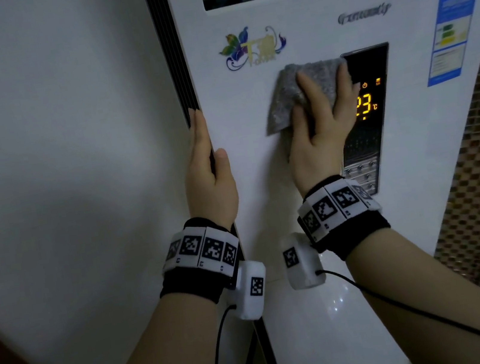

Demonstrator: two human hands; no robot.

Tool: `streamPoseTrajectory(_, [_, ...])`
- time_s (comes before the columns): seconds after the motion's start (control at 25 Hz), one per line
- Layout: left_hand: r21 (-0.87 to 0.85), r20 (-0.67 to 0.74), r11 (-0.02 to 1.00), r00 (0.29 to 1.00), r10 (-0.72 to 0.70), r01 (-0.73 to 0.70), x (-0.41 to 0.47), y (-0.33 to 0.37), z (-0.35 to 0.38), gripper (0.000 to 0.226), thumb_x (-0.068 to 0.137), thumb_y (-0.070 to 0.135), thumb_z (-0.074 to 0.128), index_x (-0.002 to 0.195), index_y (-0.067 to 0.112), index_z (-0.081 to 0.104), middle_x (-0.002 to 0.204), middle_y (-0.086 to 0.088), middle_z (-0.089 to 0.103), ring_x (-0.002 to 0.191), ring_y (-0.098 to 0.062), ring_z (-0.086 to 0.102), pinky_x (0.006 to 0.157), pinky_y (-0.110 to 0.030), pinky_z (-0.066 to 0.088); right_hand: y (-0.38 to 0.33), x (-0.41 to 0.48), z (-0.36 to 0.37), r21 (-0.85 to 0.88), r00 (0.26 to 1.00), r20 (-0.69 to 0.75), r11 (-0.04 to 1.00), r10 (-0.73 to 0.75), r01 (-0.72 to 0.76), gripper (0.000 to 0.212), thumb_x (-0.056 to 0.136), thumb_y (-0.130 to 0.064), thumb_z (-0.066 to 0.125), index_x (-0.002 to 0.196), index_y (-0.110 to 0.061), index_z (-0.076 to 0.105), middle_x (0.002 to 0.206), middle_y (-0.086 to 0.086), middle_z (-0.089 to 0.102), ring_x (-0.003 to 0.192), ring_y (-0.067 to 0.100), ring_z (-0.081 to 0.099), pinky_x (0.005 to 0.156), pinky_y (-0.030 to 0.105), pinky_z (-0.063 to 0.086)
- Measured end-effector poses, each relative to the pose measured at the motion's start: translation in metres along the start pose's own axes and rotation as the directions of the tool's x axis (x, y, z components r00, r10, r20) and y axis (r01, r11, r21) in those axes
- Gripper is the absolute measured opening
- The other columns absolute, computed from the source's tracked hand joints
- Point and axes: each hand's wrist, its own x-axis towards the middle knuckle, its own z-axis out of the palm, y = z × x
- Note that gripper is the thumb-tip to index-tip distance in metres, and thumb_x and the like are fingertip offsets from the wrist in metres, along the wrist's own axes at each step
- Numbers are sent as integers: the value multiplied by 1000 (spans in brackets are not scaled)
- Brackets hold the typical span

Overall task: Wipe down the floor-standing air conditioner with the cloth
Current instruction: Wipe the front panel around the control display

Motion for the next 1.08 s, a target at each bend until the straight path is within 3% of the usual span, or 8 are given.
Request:
streamPoseTrajectory(0.16, [-5,-49,1000,999,11,-11,4,5,7,57,96,-5,36,149,8,19,157,-5,19,142,-6,17,112,-9,15,5,0,-4,-63,986,86,987,-141,147,34,92,-8,53,125,-17,58,150,22,25,141,46,8,114,58,9])
streamPoseTrajectory(0.32, [-8,-59,996,995,84,-85,4,14,18,59,94,-6,36,149,5,16,158,-7,7,137,3,12,100,4,16,14,17,-19,-39,998,-54,999,21,-24,36,92,-9,50,128,-16,56,151,23,22,141,45,11,115,45,6])
streamPoseTrajectory(0.48, [85,-42,986,989,145,-141,4,18,31,59,93,0,39,148,1,17,158,-13,5,147,-25,-3,116,-16,3,19,8,-21,-113,986,95,983,-135,146,36,92,-11,53,128,-17,56,151,21,23,141,46,10,116,52,8])
streamPoseTrajectory(0.56, [137,-38,980,988,149,-142,5,18,36,60,92,5,40,147,1,18,158,-14,7,146,-33,-7,117,-23,-3,28,24,-31,-95,997,39,993,-69,72,37,93,-12,51,130,-17,54,152,22,20,141,45,11,116,44,6])
streamPoseTrajectory(0.64, [193,-50,971,987,155,-143,6,19,40,61,91,9,41,147,2,20,158,-14,9,145,-34,-9,116,-22,-8,31,34,-38,-58,997,-42,996,70,-72,39,94,-13,48,133,-16,50,153,21,17,142,43,10,115,38,5])
streamPoseTrajectory(0.84, [343,-73,931,985,159,-125,6,25,56,63,90,19,44,148,6,23,159,-11,9,144,-35,-12,112,-35,-18,41,24,-45,-101,991,91,989,-100,109,38,93,-9,51,130,-17,52,152,21,19,141,43,10,116,45,7])
streamPoseTrajectory(1.0, [410,-87,906,984,157,-108,6,26,64,64,89,22,48,148,9,25,159,-9,9,144,-35,-12,112,-41,-18,48,50,-56,-37,989,-76,991,128,-131,40,95,-14,46,135,-16,48,153,20,17,142,41,11,115,37,7])
streamPoseTrajectory(1.08, [455,-87,885,985,151,-96,5,27,69,66,90,25,48,149,12,24,160,-7,7,144,-35,-13,112,-44,-18,47,41,-53,-90,999,-3,995,49,-49,42,94,-15,49,136,-18,46,154,20,15,142,42,8,115,41,5])
